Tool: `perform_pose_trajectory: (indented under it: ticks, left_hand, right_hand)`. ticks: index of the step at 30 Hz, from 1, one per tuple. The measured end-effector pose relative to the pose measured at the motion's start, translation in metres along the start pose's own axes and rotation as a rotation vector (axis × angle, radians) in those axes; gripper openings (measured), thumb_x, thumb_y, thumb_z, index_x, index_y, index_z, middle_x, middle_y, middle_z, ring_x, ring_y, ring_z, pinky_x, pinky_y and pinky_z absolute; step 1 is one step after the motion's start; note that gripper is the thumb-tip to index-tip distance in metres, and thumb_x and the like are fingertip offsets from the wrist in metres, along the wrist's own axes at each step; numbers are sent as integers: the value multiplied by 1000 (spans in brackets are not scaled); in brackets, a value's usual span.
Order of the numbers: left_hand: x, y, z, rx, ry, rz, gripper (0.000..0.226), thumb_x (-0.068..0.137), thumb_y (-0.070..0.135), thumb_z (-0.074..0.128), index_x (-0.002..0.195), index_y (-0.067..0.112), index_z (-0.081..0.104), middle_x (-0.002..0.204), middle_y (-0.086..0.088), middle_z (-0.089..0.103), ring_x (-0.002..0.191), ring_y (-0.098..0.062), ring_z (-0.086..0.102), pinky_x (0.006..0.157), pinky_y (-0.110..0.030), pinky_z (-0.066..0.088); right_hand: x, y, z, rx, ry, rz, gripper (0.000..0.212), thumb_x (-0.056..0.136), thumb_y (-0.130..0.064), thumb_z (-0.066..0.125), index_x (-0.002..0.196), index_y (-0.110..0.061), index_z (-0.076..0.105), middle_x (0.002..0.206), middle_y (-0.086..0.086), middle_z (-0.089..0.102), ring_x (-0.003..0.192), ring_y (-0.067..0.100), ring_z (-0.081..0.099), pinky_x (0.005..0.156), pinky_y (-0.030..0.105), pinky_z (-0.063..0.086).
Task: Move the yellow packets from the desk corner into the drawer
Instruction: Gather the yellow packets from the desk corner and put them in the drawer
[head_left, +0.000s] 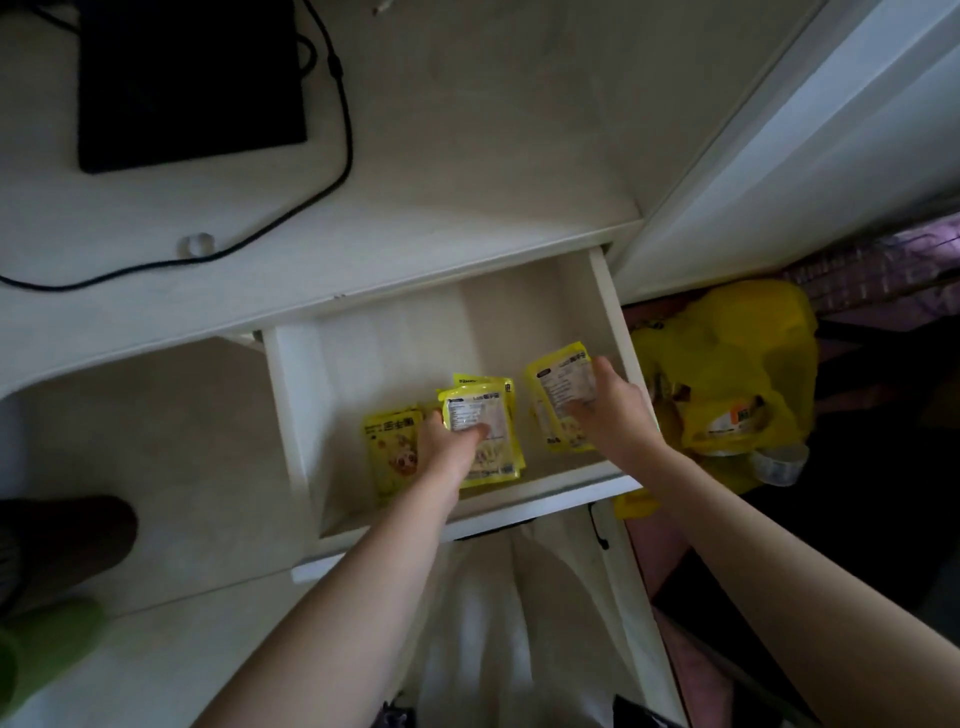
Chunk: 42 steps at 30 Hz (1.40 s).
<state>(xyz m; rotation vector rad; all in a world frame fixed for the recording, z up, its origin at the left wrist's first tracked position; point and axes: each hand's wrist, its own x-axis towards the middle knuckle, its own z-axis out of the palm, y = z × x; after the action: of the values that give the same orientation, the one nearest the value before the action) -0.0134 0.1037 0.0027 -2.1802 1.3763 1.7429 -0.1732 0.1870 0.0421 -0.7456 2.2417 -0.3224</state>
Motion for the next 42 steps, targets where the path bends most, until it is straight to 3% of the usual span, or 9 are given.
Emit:
perform_pose_trajectory:
  ticks: [3,6,10,14,18,26,32,35,42]
  left_hand:
    - [15,0,15,17,-21,-9,73,76,32,77,137,11,44,138,-10,53,122,-32,53,102,-49,44]
    - [29,-2,24,58,-9,-25,68,81,25,74,138,8,43,138,-10,52,123,-31,52,102,-45,45]
    - [38,-12,37,104,-34,-26,52,87,15,67,133,6,45,126,-4,53,109,-23,54,82,-29,42]
    - [42,-18,42,123,-18,-16,39,87,11,65,123,9,51,115,-6,59,95,-21,55,74,-29,42]
    - [43,-19,41,278,19,86,30,83,13,67,110,8,55,110,-11,64,102,-32,61,84,-38,51]
    - [41,-18,31,396,41,148,44,85,20,66,126,6,58,130,-12,59,120,-28,54,100,-35,45]
    - [29,-17,14,387,38,142,35,87,14,63,121,9,59,117,-7,64,109,-24,59,80,-26,40]
    - [18,-16,-1,376,62,165,24,87,15,62,111,12,63,110,-5,65,105,-24,60,83,-30,44]
    - [-20,-22,-49,288,139,217,29,85,12,62,113,8,64,116,-9,67,107,-28,62,93,-37,50]
  right_hand:
    - [12,5,16,-15,-62,28,33,89,-18,60,116,-16,40,105,11,64,88,33,63,73,44,57]
    - [23,10,30,41,-110,55,31,88,-16,61,113,-15,41,105,10,63,90,31,64,76,47,58]
    - [35,18,42,69,-146,71,30,89,-11,60,113,-12,43,110,12,62,98,31,62,73,36,53]
    - [44,24,46,46,-153,111,31,92,-7,53,122,-10,43,117,13,61,105,31,61,73,29,46]
    - [52,27,46,-73,-165,123,29,94,-6,50,122,-7,41,119,17,60,107,35,60,74,32,44]
    - [51,28,40,-242,-221,158,36,96,-9,47,130,-2,37,128,23,55,116,37,57,91,40,49]
    - [37,19,29,-227,-208,155,39,96,-14,49,130,0,37,129,23,52,116,37,55,92,39,48]
    - [27,14,21,-233,-202,109,41,94,-14,50,131,-1,37,130,20,50,117,36,52,94,39,46]
    - [-11,-5,-5,-254,-188,-25,38,93,-13,46,130,-2,39,118,20,55,93,31,55,73,36,48]
